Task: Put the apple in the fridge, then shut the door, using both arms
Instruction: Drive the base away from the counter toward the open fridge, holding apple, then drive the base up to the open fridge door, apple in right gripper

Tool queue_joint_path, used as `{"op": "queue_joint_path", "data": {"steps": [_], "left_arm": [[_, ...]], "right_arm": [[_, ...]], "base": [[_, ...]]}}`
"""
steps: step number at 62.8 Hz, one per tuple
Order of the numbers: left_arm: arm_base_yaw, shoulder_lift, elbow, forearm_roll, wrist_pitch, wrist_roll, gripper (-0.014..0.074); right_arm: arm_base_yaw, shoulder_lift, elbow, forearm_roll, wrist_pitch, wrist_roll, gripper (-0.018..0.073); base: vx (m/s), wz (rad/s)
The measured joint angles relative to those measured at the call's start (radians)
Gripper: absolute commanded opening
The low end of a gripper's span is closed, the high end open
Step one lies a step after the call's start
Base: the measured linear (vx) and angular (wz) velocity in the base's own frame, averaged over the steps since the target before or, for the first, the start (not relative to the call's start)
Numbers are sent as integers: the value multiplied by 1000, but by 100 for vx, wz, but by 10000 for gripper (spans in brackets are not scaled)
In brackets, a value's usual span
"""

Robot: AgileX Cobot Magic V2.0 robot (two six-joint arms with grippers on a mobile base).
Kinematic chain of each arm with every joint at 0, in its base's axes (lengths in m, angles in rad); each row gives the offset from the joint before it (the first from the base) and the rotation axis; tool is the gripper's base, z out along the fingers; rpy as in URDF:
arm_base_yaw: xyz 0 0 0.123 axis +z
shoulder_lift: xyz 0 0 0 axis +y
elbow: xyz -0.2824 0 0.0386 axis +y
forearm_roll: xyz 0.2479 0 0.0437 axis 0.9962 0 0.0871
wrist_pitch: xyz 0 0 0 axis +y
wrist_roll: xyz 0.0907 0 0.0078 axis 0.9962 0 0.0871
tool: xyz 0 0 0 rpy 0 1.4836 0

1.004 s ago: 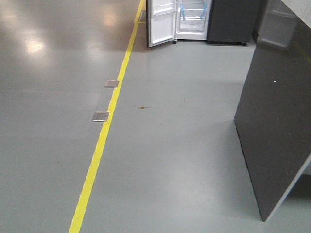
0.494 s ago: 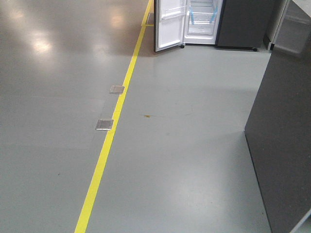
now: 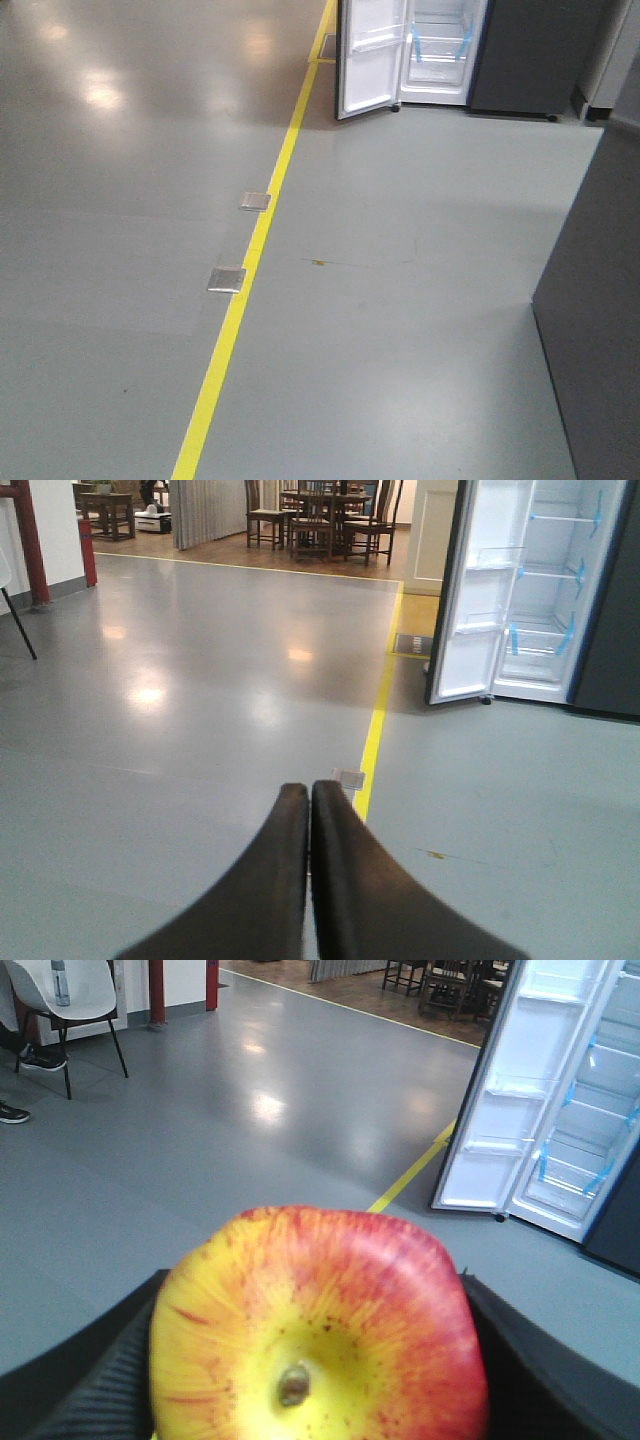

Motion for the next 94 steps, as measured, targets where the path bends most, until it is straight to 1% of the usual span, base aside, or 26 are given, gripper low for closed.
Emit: {"op": "queue_joint_path", "data": {"steps": [49,94], "left_arm": [[0,0,0,0,0,0,-6],[0,0,0,0,0,0,-6]], "right_arm": [[0,0,0,1,0,0,24],[0,0,0,1,1,0,24]], "base": [[26,13],[27,-8]]}}
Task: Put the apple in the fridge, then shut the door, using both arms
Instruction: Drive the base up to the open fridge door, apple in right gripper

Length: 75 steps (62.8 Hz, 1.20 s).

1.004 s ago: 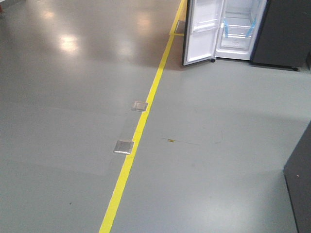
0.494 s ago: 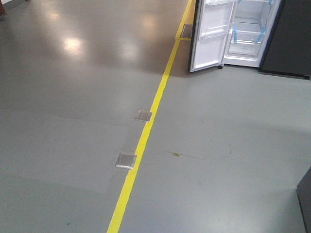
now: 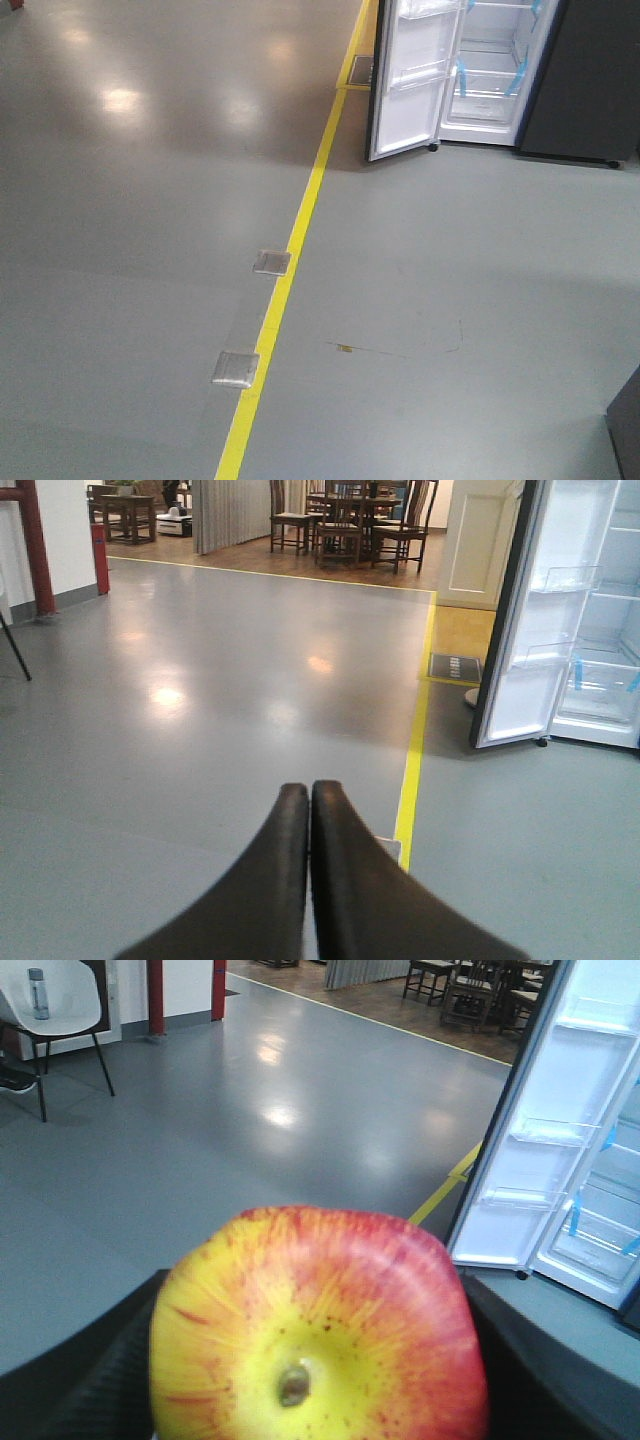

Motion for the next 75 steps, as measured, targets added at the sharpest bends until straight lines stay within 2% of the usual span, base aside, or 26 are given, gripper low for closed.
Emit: {"op": "queue_joint_path", "data": {"steps": [75], "left_arm": [[0,0,0,0,0,0,-6]], "right_arm": [[0,0,0,0,0,0,24]], "base": [[25,-11]]}}
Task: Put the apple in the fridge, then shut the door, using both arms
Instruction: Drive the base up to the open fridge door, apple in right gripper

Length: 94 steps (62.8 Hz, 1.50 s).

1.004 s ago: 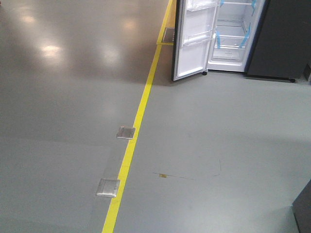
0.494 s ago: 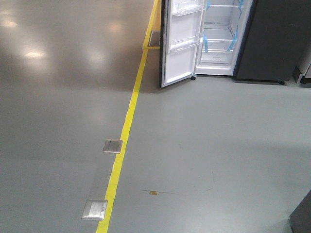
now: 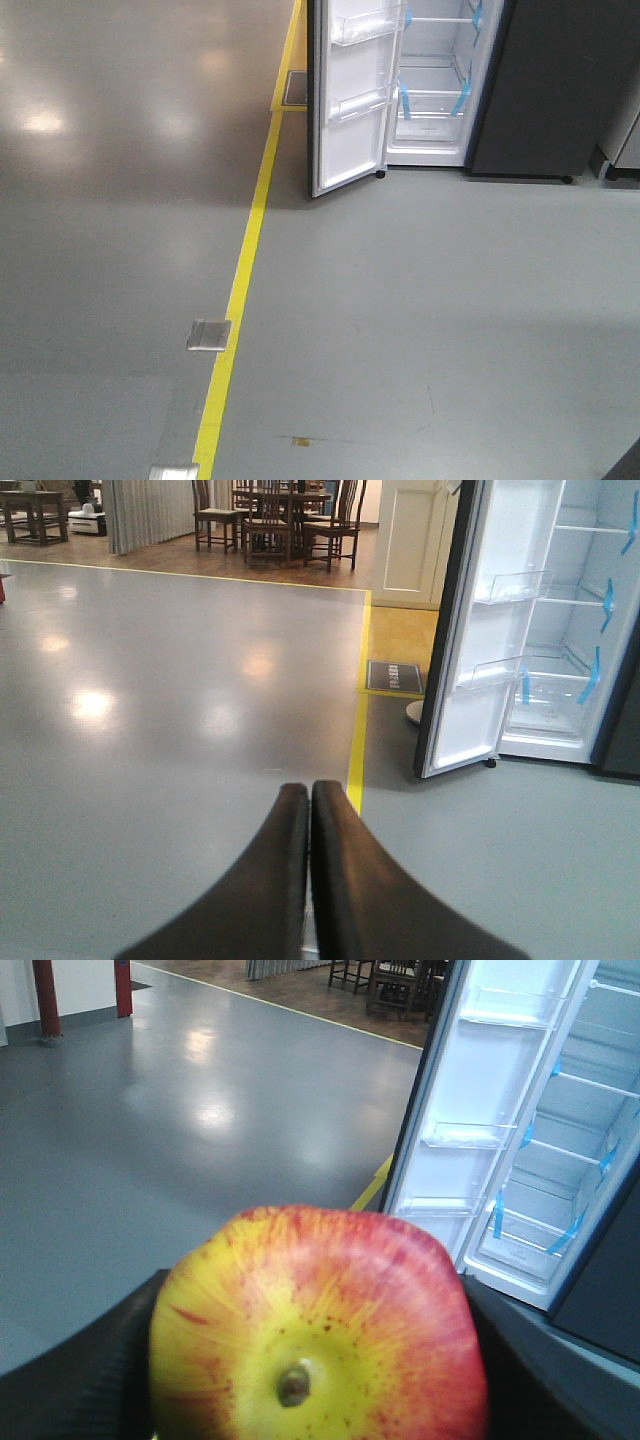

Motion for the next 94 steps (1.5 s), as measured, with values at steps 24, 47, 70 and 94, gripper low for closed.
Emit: {"op": "queue_joint_path", "data": {"steps": [24,47,70,94], "left_arm": [[0,0,0,0,0,0,-6],[0,0,0,0,0,0,-6],[0,0,0,0,0,0,-6],[0,0,0,0,0,0,-6]], "right_arm": [[0,0,0,0,0,0,24],[0,0,0,0,0,0,24],[0,0,0,0,0,0,24],[0,0,0,0,0,0,24]], "base": [[26,-8],[25,-6],[24,-2],[22,0]]}}
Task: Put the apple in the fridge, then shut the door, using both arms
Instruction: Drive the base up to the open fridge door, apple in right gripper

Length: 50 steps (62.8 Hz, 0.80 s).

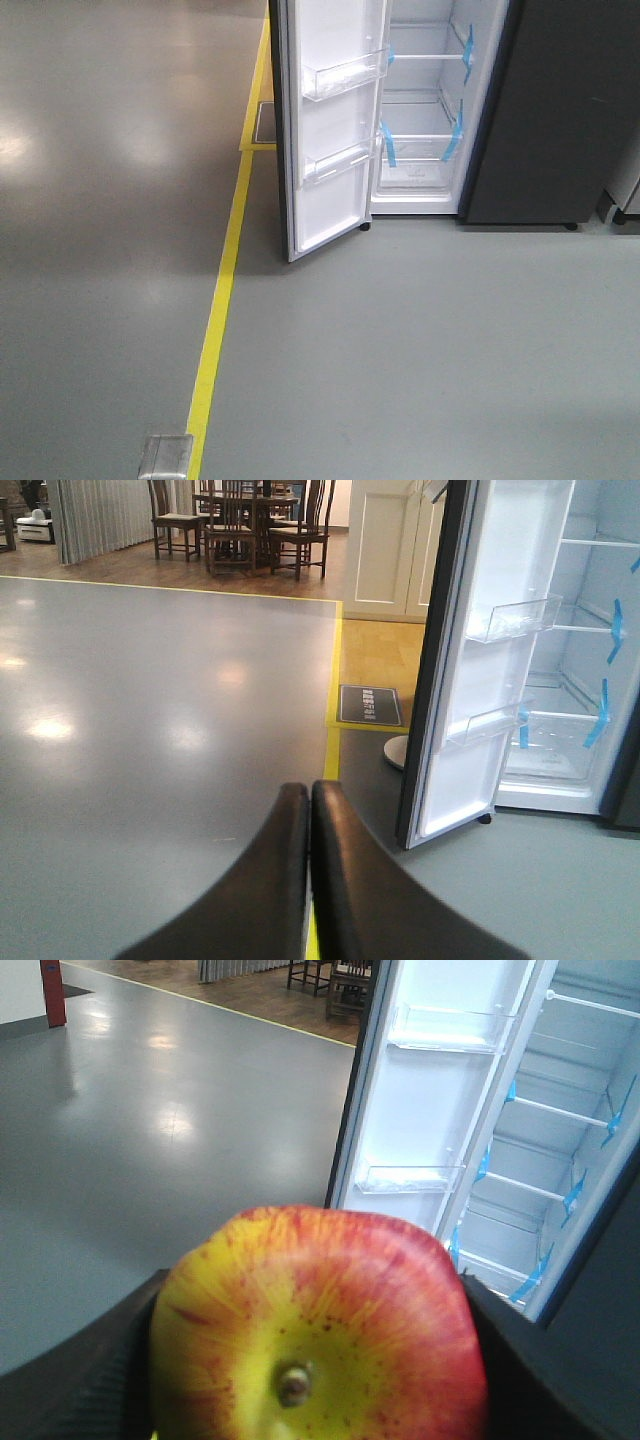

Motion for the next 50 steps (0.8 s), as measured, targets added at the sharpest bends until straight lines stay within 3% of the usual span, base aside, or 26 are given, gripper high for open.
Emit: {"op": "queue_joint_path", "data": {"steps": [50], "left_arm": [[0,0,0,0,0,0,-6]], "right_arm": [[0,0,0,0,0,0,24]], "base": [[20,2]]}}
